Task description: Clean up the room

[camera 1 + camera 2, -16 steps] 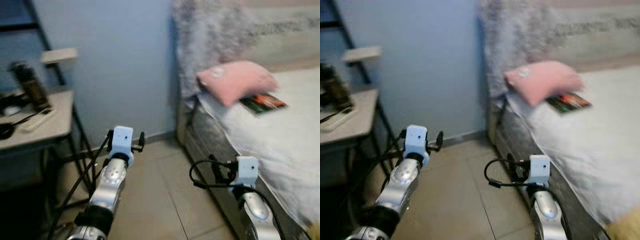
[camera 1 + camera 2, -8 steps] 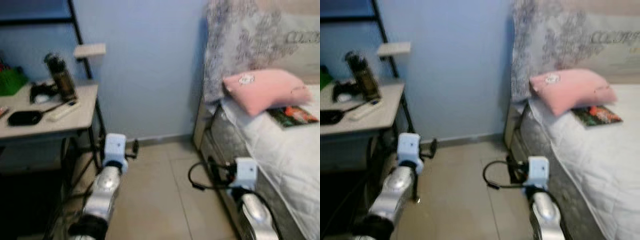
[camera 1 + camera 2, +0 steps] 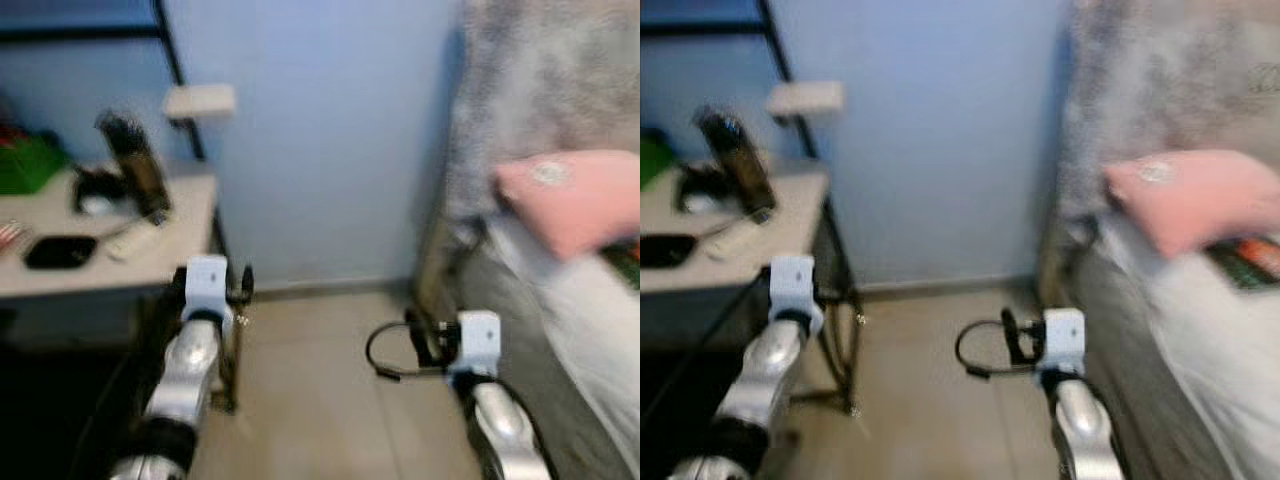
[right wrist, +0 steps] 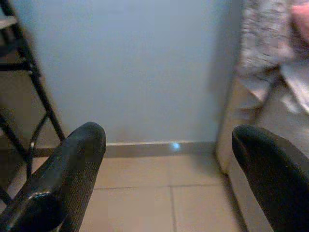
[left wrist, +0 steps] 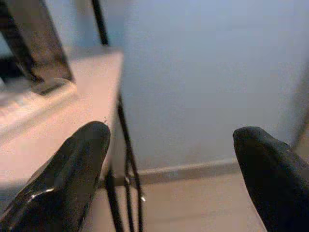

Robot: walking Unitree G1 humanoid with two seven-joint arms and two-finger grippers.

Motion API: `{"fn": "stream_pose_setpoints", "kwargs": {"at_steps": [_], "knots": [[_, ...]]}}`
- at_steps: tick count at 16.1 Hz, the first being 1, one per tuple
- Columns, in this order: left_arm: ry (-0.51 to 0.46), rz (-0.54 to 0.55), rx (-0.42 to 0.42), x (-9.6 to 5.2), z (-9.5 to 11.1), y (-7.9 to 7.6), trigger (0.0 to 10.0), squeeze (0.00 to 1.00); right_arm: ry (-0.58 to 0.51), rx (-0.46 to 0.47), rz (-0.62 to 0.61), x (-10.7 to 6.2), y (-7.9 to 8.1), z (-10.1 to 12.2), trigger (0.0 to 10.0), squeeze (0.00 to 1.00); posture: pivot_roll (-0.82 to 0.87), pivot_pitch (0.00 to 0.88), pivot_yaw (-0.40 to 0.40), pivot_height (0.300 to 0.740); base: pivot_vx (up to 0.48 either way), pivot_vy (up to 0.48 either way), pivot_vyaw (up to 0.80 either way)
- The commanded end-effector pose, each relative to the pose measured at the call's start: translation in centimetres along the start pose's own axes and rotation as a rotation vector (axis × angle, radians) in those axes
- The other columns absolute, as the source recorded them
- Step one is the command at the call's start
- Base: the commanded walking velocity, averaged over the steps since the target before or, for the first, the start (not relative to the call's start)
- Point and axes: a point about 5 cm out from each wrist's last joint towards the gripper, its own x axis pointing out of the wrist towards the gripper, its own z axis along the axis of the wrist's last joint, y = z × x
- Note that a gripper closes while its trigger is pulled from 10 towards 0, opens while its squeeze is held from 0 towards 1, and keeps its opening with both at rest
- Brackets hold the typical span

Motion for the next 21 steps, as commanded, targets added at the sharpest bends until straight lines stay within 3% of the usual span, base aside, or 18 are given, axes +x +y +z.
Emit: {"fn": "stream_pose_setpoints", "kwargs": {"at_steps": [1,5,9,10,12,13,14,21], "knots": [[-0.004,-0.018,-0.006,0.2,0.2,-0.7,10.0,0.00,0.002,-0.001,-0.024,0.0,-0.6,0.0,10.0,0.00,0.05,0.000,0.039,0.740,0.480,0.000,0.66],[-0.048,-0.029,0.032,0.2,0.8,-0.6,10.0,0.00,-0.003,0.003,-0.058,0.0,-1.1,0.0,10.0,0.00,0.06,0.000,0.038,0.740,0.480,0.000,0.62],[-0.060,-0.065,0.089,-0.1,0.9,-0.9,10.0,0.00,-0.007,-0.042,-0.066,-0.9,-1.6,0.0,10.0,0.00,0.07,0.000,0.035,0.740,0.426,0.000,0.00],[-0.060,-0.070,0.072,-0.4,1.2,-1.1,10.0,0.00,-0.019,-0.062,-0.060,-2.2,-2.1,0.1,10.0,0.00,0.07,0.000,0.021,0.740,0.000,0.000,0.00],[-0.047,-0.160,-0.070,-3.5,1.7,-3.2,10.0,0.00,-0.017,-0.107,-0.043,-6.2,-3.3,0.1,10.0,0.00,0.08,0.000,0.005,0.740,0.000,0.000,0.00],[-0.075,-0.145,-0.093,-3.5,2.8,-3.6,10.0,0.00,-0.013,-0.080,-0.056,-7.0,-3.7,0.1,10.0,0.00,0.09,0.000,0.000,0.740,0.000,0.000,0.00],[-0.129,-0.135,-0.088,-3.8,4.0,-4.4,10.0,0.00,-0.010,-0.051,-0.051,-7.2,-3.6,0.0,10.0,0.00,0.09,0.000,-0.007,0.740,0.000,0.000,0.00],[-0.129,-0.135,-0.088,-3.8,4.0,-4.4,10.0,0.00,-0.010,-0.051,-0.051,-7.2,-3.6,0.0,10.0,0.00,0.09,0.000,-0.007,0.740,0.000,0.000,0.00]]}}
